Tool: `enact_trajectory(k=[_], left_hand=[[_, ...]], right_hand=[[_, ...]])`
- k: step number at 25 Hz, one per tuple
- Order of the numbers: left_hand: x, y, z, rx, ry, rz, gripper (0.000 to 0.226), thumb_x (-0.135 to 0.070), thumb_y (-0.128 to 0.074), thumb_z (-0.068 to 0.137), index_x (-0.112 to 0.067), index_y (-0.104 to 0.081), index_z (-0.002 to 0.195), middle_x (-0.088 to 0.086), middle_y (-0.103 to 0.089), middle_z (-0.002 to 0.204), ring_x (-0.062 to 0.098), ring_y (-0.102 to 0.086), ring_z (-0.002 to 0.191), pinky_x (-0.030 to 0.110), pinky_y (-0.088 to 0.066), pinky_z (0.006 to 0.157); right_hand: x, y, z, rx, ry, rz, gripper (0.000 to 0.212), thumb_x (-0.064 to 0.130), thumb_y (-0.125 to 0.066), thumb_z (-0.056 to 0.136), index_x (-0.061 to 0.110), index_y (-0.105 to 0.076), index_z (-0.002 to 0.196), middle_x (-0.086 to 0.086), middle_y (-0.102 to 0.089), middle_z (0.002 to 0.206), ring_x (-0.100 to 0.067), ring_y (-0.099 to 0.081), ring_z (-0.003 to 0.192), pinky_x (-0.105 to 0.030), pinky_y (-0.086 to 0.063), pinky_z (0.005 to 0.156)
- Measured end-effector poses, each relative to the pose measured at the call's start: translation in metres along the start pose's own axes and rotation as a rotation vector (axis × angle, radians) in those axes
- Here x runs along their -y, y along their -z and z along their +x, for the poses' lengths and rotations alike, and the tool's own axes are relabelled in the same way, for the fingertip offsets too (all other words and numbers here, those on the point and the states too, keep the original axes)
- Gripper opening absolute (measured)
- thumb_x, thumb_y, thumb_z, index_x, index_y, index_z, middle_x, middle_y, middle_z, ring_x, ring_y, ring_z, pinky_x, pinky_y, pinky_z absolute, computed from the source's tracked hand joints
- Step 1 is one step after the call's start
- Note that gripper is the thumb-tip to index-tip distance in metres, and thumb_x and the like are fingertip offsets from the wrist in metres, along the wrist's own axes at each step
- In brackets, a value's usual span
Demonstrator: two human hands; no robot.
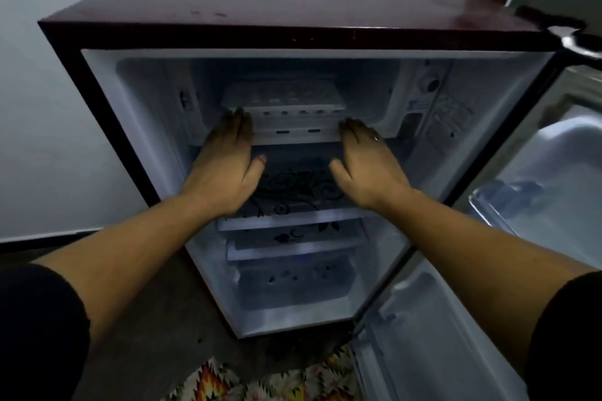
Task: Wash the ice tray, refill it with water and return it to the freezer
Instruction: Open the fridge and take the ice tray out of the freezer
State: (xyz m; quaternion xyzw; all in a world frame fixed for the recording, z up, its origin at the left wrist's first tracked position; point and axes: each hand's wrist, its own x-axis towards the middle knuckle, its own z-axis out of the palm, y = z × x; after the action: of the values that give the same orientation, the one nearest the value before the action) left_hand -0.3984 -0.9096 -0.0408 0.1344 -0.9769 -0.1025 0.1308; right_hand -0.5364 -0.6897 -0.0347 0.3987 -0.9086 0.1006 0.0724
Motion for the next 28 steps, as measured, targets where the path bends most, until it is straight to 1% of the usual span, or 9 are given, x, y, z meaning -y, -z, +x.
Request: enact_trajectory(k=[3,6,10,17,20,22,23,26,28], left_hand=[[0.012,-0.008,0.022,-0.023,0.021,0.006,0.083,-0.048,-0.023,0.100,-0.003,-0.005,0.167,0.017,-0.003,0.176,0.031,-0.006,0.163,0.039,-0.005,0.131],[0.021,-0.016,0.042,-0.027,0.049,0.021,0.078,-0.048,-0.023,0.106,-0.005,0.000,0.167,0.015,0.002,0.176,0.030,-0.002,0.163,0.039,-0.003,0.132],[0.021,-0.025,0.064,-0.067,0.139,-0.011,0.077,-0.046,-0.033,0.111,-0.003,-0.004,0.167,0.017,-0.004,0.176,0.033,-0.008,0.162,0.044,-0.010,0.133],[0.008,-0.028,0.074,-0.111,0.267,-0.102,0.076,-0.049,-0.031,0.111,0.000,-0.010,0.166,0.025,-0.016,0.173,0.040,-0.017,0.159,0.049,-0.017,0.131],[0.004,-0.021,0.075,-0.143,0.315,-0.271,0.079,-0.054,-0.028,0.104,-0.001,-0.024,0.163,0.024,-0.032,0.166,0.042,-0.033,0.151,0.054,-0.030,0.124],[-0.001,-0.011,0.071,-0.187,0.357,-0.414,0.085,-0.059,-0.024,0.096,-0.003,-0.035,0.159,0.024,-0.040,0.161,0.043,-0.040,0.146,0.056,-0.035,0.120],[-0.002,-0.007,0.068,-0.216,0.388,-0.488,0.084,-0.058,-0.023,0.093,-0.006,-0.039,0.158,0.022,-0.043,0.160,0.041,-0.041,0.145,0.055,-0.035,0.120],[-0.011,0.005,0.059,-0.291,0.501,-0.752,0.070,-0.046,-0.028,0.099,-0.007,-0.042,0.156,0.020,-0.046,0.160,0.039,-0.043,0.145,0.053,-0.034,0.122],[-0.018,0.010,0.052,-0.342,0.559,-0.940,0.064,-0.040,-0.029,0.104,-0.008,-0.041,0.158,0.021,-0.050,0.156,0.039,-0.047,0.142,0.054,-0.036,0.121]], right_hand=[[-0.008,-0.015,0.030,-0.058,-0.023,0.026,0.071,0.032,-0.047,0.103,-0.003,-0.023,0.160,-0.025,-0.028,0.165,-0.039,-0.029,0.150,-0.042,-0.021,0.126],[-0.017,-0.025,0.051,-0.064,-0.064,0.069,0.073,0.036,-0.044,0.107,-0.001,-0.014,0.163,-0.022,-0.018,0.169,-0.037,-0.020,0.155,-0.040,-0.012,0.129],[-0.018,-0.028,0.067,-0.051,-0.132,0.181,0.071,0.039,-0.036,0.110,0.004,-0.008,0.165,-0.016,-0.014,0.172,-0.032,-0.016,0.156,-0.040,-0.009,0.129],[-0.010,-0.026,0.064,-0.099,-0.203,0.372,0.062,0.033,-0.036,0.111,0.010,-0.015,0.165,-0.009,-0.027,0.169,-0.028,-0.024,0.152,-0.039,-0.012,0.128],[-0.005,-0.024,0.064,-0.135,-0.260,0.537,0.056,0.034,-0.038,0.110,0.012,-0.030,0.161,-0.008,-0.044,0.158,-0.029,-0.036,0.146,-0.041,-0.025,0.125],[-0.002,-0.021,0.062,-0.214,-0.305,0.666,0.044,0.034,-0.039,0.108,0.014,-0.050,0.146,-0.005,-0.063,0.126,-0.029,-0.057,0.121,-0.038,-0.045,0.106],[-0.001,-0.020,0.062,-0.245,-0.333,0.691,0.041,0.036,-0.038,0.106,0.015,-0.056,0.136,-0.002,-0.065,0.113,-0.026,-0.060,0.108,-0.037,-0.049,0.095],[-0.003,-0.019,0.057,-0.331,-0.369,0.600,0.043,0.045,-0.026,0.094,0.020,-0.061,0.100,-0.004,-0.064,0.096,-0.027,-0.057,0.097,-0.039,-0.048,0.090],[-0.004,-0.021,0.051,-0.392,-0.400,0.683,0.032,0.039,-0.030,0.095,0.024,-0.049,0.075,0.001,-0.052,0.076,-0.023,-0.051,0.083,-0.034,-0.040,0.076]])
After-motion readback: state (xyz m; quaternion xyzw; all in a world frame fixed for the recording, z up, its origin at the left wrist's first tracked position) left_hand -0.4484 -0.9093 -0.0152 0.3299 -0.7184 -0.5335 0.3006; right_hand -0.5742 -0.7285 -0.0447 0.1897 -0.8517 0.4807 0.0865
